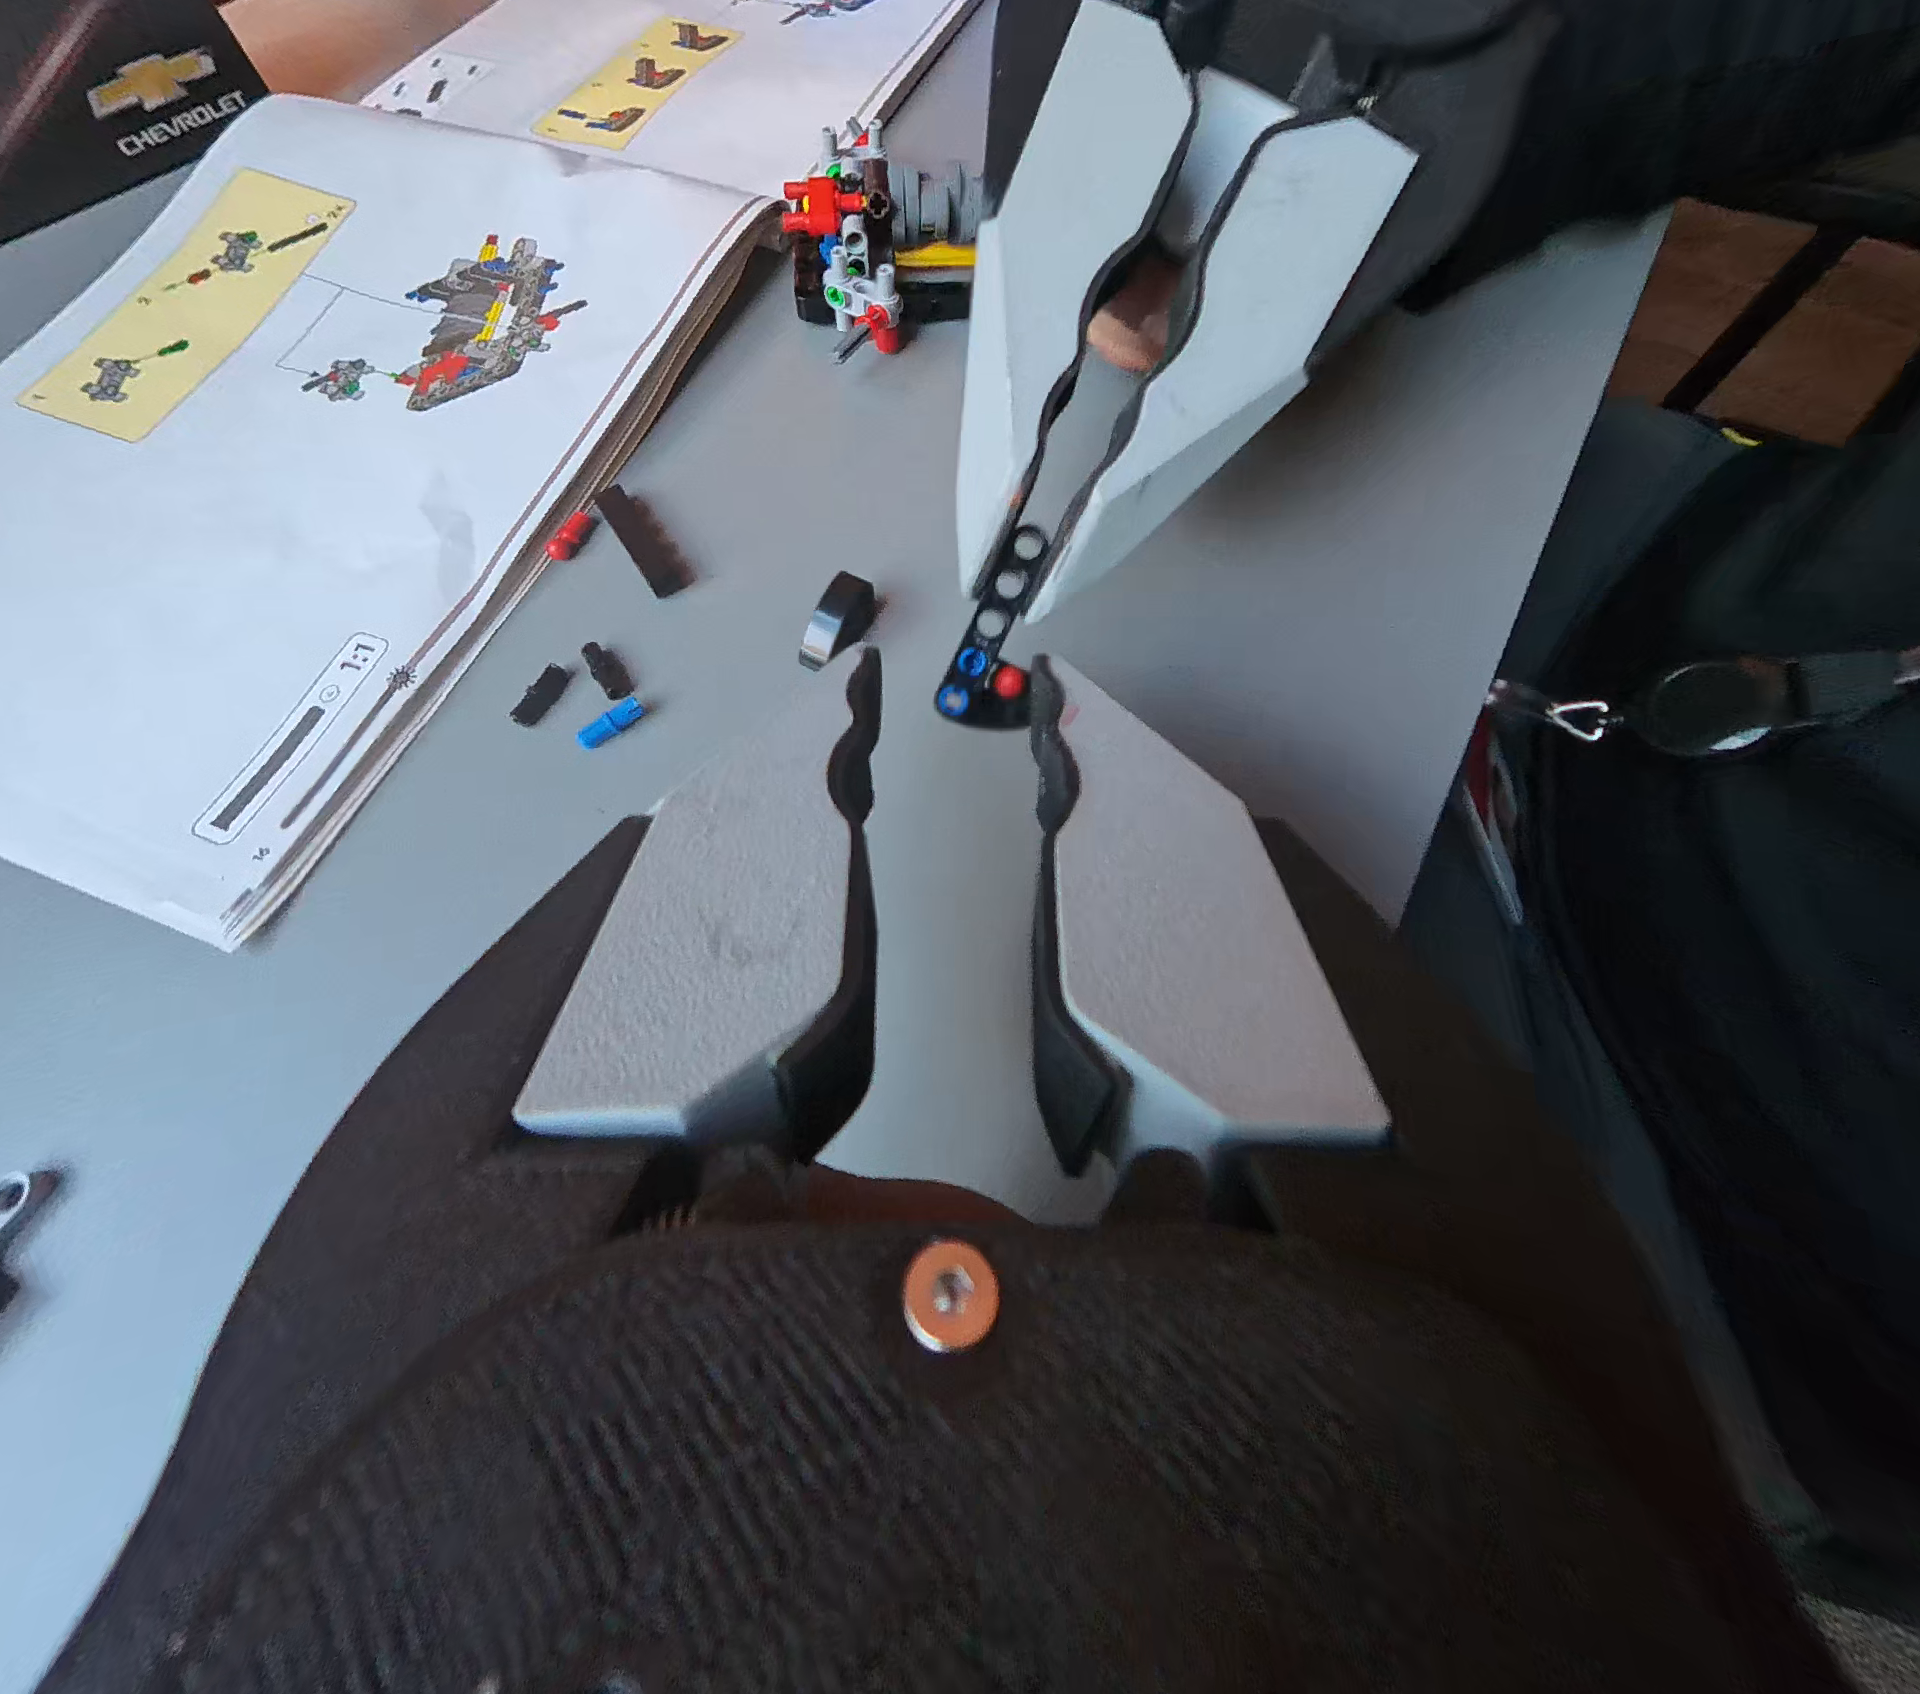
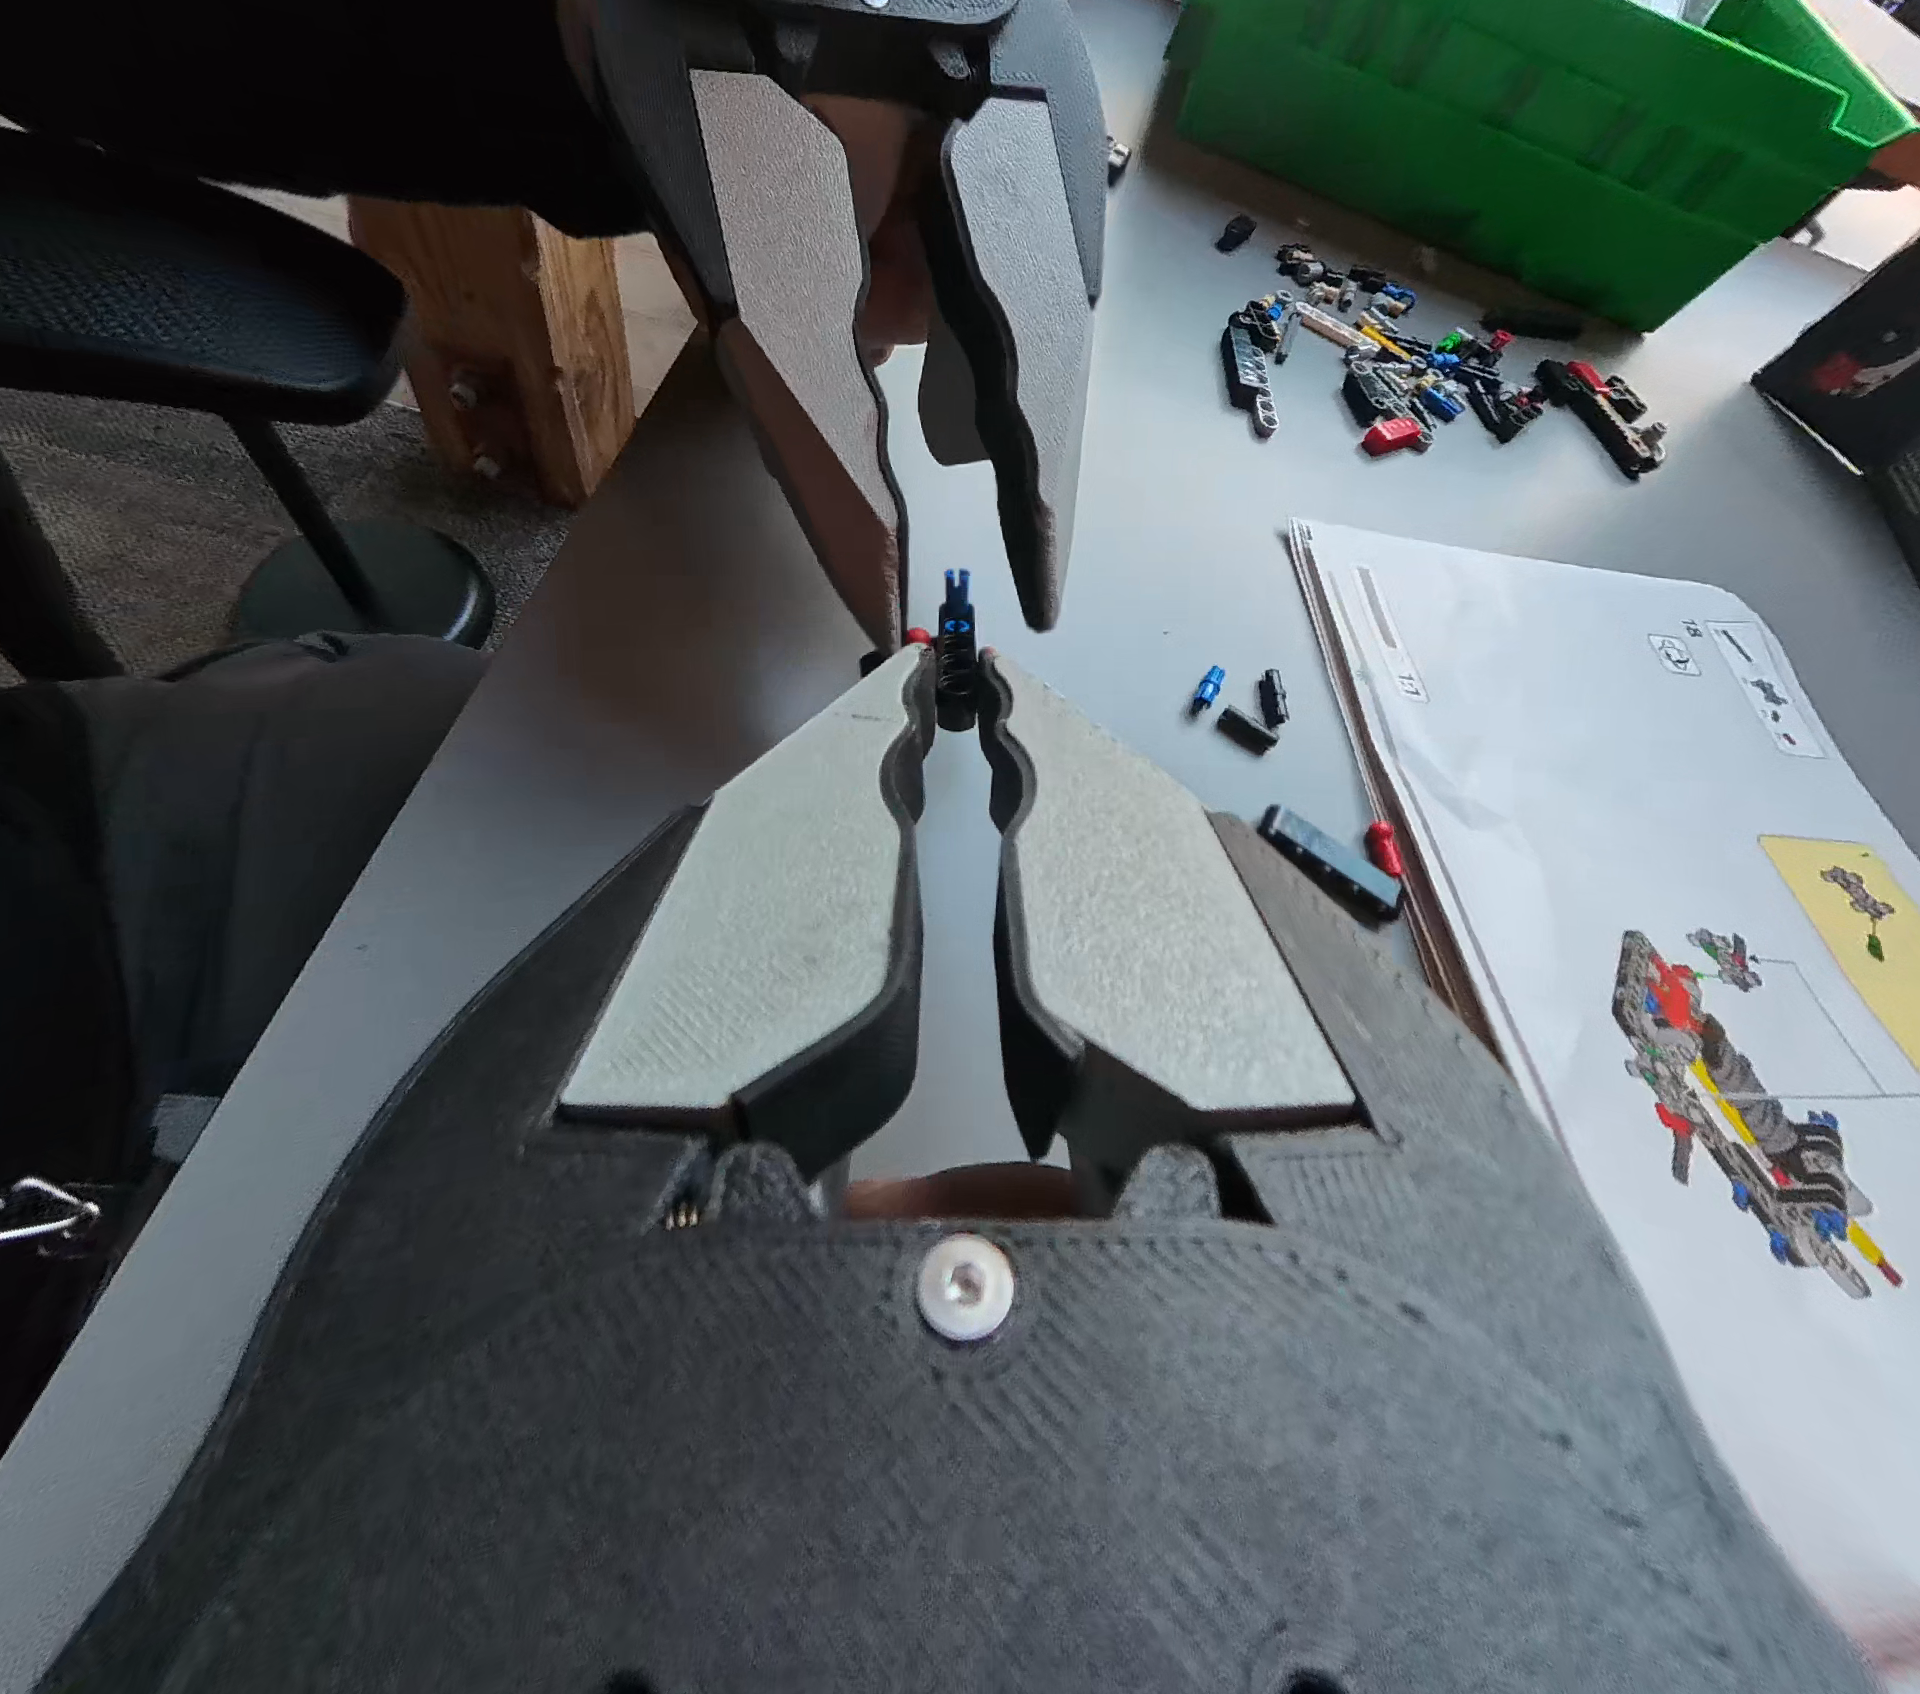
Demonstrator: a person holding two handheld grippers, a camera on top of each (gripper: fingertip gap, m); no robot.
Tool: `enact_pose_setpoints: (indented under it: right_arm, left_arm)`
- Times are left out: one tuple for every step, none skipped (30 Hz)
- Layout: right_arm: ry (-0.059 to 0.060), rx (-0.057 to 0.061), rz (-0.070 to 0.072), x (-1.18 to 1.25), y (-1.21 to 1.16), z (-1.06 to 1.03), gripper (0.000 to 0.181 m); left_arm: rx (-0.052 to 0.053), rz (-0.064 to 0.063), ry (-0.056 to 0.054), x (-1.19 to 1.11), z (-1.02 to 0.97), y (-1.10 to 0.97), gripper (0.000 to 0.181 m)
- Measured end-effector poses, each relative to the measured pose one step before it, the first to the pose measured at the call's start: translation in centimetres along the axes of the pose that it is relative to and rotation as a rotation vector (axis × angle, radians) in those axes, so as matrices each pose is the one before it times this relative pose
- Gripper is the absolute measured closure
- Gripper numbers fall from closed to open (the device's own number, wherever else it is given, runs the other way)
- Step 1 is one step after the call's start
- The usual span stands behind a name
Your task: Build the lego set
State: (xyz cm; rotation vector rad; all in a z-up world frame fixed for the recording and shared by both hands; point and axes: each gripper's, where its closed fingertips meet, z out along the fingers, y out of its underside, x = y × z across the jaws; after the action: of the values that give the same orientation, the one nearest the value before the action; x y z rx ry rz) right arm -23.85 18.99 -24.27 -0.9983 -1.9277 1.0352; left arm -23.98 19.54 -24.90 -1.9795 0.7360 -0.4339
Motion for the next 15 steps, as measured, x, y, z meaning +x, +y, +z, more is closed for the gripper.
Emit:
enact_pose_setpoints:
  right_arm:
    - [-0.0005,0.0030,0.0052,0.035,-0.182,0.286,0.177]
    - [-0.0039,0.0057,0.0045,-0.060,-0.209,0.206,0.177]
    - [0.0006,0.0002,0.0002,-0.025,-0.082,0.132,0.177]
    - [0.0061,-0.0057,-0.0056,0.055,0.076,0.076,0.177]
    - [0.0065,-0.0051,-0.0032,0.092,0.086,0.016,0.177]
    - [0.0036,-0.0026,0.0029,0.080,0.067,-0.033,0.177]
    - [-0.0027,-0.0036,0.0086,0.035,0.088,-0.056,0.177]
    - [-0.0034,-0.0054,0.0131,0.022,0.119,-0.046,0.177]
    - [-0.0043,-0.0081,0.0143,-0.007,0.136,-0.009,0.177]
    - [-0.0002,-0.0105,0.0117,0.035,0.168,0.003,0.176]
    - [0.0053,-0.0141,0.0074,0.088,0.228,-0.002,0.175]
    - [0.0053,-0.0107,0.0032,0.071,0.209,-0.049,0.174]
    - [0.0034,-0.0035,0.0019,0.025,0.105,-0.091,0.171]
    - [0.0026,0.0000,0.0026,0.033,0.079,-0.140,0.169]
    - [0.0048,0.0002,0.0043,0.109,0.088,-0.160,0.169]
  left_arm:
    - [0.0097,0.0032,0.0124,0.050,0.016,-0.153,0.157]
    - [0.0042,0.0034,0.0137,0.069,0.024,-0.079,0.157]
    - [-0.0044,-0.0001,0.0140,0.015,0.051,0.048,0.157]
    - [-0.0084,-0.0017,0.0134,-0.032,0.066,0.112,0.158]
    - [-0.0083,-0.0013,0.0190,0.092,0.076,0.091,0.163]
    - [-0.0057,-0.0009,0.0139,0.108,0.082,0.051,0.169]
    - [-0.0064,-0.0022,0.0009,-0.039,0.106,0.057,0.171]
    - [-0.0071,-0.0037,-0.0037,-0.085,0.120,0.055,0.171]
    - [-0.0088,-0.0036,-0.0001,0.007,0.126,0.080,0.172]
    - [-0.0099,-0.0053,-0.0053,-0.067,0.105,0.100,0.172]
    - [-0.0132,-0.0110,-0.0068,-0.103,0.068,0.149,0.175]
    - [-0.0192,-0.0107,-0.0081,-0.150,0.042,0.229,0.175]
    - [-0.0171,-0.0066,-0.0118,-0.223,-0.008,0.214,0.175]
    - [-0.0126,-0.0053,-0.0133,-0.251,-0.072,0.131,0.175]
    - [-0.0092,-0.0072,-0.0115,-0.247,-0.081,0.069,0.175]
